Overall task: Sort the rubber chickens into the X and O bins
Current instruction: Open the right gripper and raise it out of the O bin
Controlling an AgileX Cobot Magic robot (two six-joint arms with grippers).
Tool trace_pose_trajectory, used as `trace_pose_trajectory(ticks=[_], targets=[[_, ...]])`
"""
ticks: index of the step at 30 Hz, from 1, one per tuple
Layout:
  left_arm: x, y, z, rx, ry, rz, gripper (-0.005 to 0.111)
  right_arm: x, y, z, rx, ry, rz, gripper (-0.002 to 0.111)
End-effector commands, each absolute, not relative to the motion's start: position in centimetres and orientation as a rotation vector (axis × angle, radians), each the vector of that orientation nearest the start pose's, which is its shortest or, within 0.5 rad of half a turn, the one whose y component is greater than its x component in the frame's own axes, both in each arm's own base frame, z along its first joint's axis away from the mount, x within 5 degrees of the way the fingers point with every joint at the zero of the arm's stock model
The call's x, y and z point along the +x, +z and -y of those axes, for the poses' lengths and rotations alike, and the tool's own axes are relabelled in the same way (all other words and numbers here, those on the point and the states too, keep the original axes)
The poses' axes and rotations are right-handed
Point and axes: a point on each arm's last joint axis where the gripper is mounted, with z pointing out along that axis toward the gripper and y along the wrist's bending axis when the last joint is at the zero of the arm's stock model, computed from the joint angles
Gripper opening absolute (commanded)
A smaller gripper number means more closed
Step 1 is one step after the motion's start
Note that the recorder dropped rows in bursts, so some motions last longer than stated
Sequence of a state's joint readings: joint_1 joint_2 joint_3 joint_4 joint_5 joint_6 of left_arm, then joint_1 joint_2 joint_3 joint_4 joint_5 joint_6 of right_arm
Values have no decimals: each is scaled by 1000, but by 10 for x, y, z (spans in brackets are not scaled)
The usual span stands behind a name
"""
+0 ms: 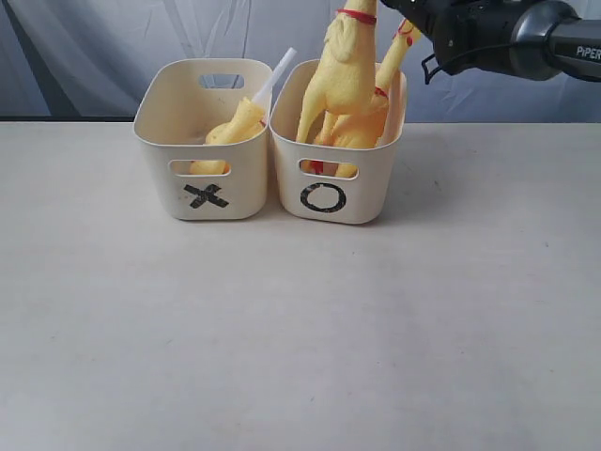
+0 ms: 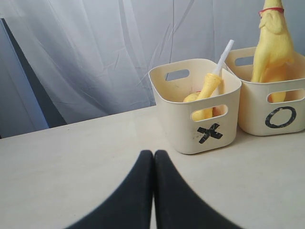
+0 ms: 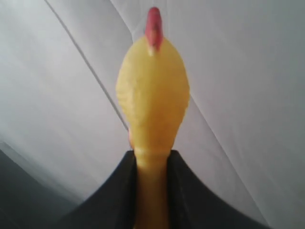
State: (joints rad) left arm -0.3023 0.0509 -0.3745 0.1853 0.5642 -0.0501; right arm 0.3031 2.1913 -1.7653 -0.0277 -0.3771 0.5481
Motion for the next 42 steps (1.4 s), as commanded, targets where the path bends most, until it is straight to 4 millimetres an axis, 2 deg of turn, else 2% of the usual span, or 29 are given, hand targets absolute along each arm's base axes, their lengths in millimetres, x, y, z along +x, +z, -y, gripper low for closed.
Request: trace_pose_trajectory(ticks=[1, 6, 15, 23, 30, 39, 42], targets=[[32, 283, 1, 274, -68, -1679, 0, 506, 273, -160, 156, 673, -1572, -1], [32, 283, 1, 274, -68, -1679, 0, 510, 265, -164, 97, 638, -1618, -1], [32, 283, 1, 274, -68, -1679, 0, 517, 244, -172, 51, 685, -1664, -1], [32, 282, 1, 274, -68, -1681, 0, 521, 236, -177, -39, 648, -1681, -1], [32, 282, 1, 274, -68, -1681, 0, 524, 218, -178, -31, 650, -1714, -1], [32, 282, 1, 274, -68, -1681, 0, 524, 214, -180, -31, 661, -1711, -1], [32, 282, 1, 274, -68, -1681, 0, 524, 214, -180, -29, 662, -1711, 9]])
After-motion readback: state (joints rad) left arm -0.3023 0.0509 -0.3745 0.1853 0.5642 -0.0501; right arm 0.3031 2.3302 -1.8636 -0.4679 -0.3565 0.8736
